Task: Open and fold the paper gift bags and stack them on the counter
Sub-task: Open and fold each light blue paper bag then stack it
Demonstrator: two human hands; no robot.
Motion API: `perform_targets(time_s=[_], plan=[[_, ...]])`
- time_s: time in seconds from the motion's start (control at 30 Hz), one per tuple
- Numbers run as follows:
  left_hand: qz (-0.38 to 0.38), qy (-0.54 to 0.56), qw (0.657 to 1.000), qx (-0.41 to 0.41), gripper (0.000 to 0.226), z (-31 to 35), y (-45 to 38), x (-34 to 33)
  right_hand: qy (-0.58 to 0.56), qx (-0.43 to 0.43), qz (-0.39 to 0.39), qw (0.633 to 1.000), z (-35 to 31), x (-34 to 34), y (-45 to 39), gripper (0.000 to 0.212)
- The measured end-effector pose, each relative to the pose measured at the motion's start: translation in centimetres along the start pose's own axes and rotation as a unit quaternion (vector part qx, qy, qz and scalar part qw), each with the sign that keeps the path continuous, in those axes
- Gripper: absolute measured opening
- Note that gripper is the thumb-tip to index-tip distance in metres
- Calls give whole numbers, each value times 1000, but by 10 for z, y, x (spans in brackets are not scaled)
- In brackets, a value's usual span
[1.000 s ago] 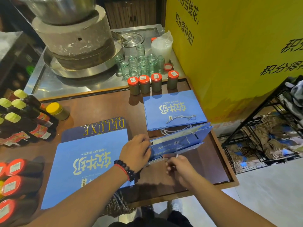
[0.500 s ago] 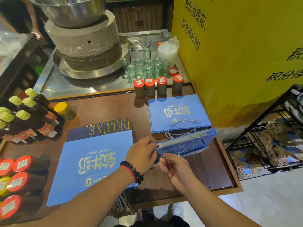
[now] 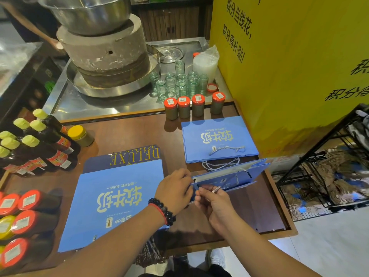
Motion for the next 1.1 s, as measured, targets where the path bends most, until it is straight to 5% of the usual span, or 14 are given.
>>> perform_targets(time_s=[0.7, 1.1], plan=[[11, 1, 1000, -3, 18, -6, 0, -5, 3, 51, 84, 995, 5, -18, -2, 11], [1, -2, 1000, -9, 29, -4, 1, -3, 34, -22, 63, 997, 5, -13, -5, 8]])
Point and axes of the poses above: each hand's wrist, its own y-axis away from the middle knuckle, its own x-axis out of the back of the hand, z = x × y, the point moved 5 cm from there along -y, towards the middle knuckle, and after that the axes turned 14 degrees about y, right-handed, at the moved point
